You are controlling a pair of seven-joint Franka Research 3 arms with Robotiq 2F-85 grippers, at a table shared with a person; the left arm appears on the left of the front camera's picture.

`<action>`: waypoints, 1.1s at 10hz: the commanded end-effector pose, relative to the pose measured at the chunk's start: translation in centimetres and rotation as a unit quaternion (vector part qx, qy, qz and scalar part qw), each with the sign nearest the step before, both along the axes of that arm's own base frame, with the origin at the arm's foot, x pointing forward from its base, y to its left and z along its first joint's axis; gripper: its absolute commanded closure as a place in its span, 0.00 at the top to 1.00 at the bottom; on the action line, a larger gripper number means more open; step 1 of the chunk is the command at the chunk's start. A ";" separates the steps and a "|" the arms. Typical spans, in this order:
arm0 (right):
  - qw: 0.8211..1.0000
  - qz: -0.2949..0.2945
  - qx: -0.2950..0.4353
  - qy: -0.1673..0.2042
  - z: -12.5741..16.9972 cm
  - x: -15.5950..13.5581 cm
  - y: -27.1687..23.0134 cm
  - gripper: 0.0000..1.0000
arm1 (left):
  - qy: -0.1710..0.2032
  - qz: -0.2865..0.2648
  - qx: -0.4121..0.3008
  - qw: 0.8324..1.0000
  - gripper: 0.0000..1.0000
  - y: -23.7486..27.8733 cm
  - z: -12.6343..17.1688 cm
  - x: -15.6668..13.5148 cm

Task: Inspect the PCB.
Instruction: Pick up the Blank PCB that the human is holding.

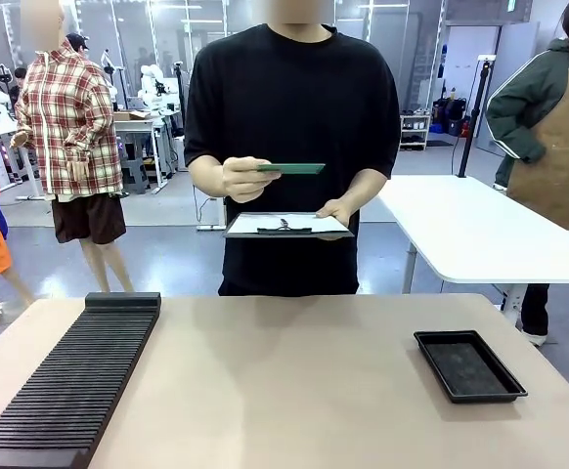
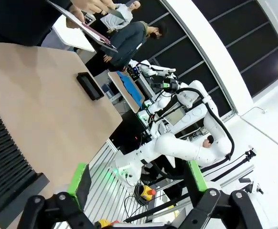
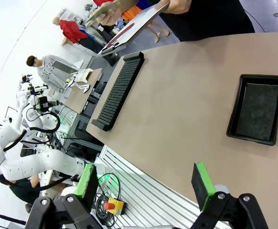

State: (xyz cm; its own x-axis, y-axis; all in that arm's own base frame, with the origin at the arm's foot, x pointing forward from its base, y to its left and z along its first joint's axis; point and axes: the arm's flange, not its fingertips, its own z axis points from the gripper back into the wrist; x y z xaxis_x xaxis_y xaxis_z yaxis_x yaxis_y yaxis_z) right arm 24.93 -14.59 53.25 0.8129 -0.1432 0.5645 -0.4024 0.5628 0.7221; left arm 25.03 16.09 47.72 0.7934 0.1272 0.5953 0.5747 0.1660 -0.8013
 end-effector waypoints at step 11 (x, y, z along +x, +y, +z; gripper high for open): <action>1.000 0.004 0.002 -0.011 0.0 0.1 0.0 1.00 | -0.005 -0.003 0.009 1.000 1.00 -0.3 0.6 0.3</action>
